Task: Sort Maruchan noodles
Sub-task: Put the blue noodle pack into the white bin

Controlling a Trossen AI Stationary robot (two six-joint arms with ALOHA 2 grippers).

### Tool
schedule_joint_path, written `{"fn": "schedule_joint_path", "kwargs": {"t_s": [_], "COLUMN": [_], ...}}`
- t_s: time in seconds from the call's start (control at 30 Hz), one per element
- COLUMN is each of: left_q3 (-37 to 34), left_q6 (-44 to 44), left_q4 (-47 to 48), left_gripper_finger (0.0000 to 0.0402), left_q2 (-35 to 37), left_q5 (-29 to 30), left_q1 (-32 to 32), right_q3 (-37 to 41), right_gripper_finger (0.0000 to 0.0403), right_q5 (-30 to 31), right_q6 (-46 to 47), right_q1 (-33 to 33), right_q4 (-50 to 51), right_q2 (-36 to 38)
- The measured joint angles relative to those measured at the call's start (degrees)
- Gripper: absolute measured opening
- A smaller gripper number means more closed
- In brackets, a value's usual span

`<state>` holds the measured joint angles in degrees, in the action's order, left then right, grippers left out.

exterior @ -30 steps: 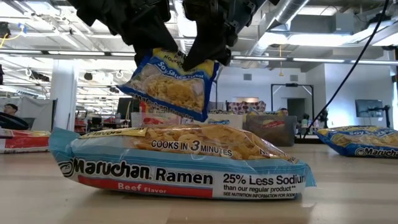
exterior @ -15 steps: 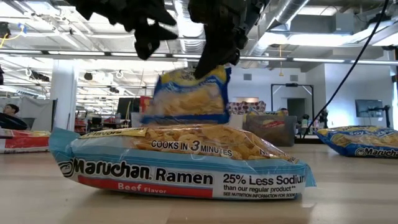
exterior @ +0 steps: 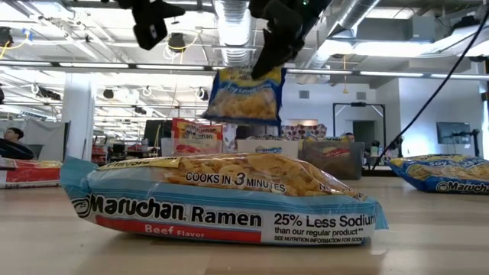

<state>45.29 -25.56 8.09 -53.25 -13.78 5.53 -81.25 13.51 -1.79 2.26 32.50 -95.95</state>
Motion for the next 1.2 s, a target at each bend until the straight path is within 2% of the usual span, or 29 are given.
{"fn": "schedule_joint_path", "kwargs": {"t_s": [0.23, 0.4, 0.57, 0.87, 1.2], "left_q3": [0.0, 0.0, 0.0, 0.0, 0.0], "left_q6": [0.0, 0.0, -0.5, -0.7, -0.4], "left_q4": [2.9, 3.6, 3.5, 3.4, 5.2], "left_gripper_finger": [0.0118, 0.0118, 0.0118, 0.0118, 0.0118], "left_q2": [0.5, 0.1, 0.0, 0.0, 0.0], "left_q5": [0.7, 1.0, 1.0, 1.0, 0.9], "left_q1": [-0.4, -0.4, -0.4, -0.4, -0.4], "right_q3": [0.0, 0.0, -0.1, 0.1, -0.1], "right_gripper_finger": [0.0005, 0.0005, 0.0005, 0.0005, 0.0005], "right_q5": [4.8, 4.8, 4.6, 2.9, 3.1], "right_q6": [-14.4, -26.6, -33.6, -36.4, -35.9], "right_q1": [8.2, 13.3, 16.5, 19.7, 20.0], "right_q4": [-0.4, -0.6, -0.9, -1.3, -3.4], "right_q2": [2.8, 2.0, 1.3, -2.0, -7.6]}}
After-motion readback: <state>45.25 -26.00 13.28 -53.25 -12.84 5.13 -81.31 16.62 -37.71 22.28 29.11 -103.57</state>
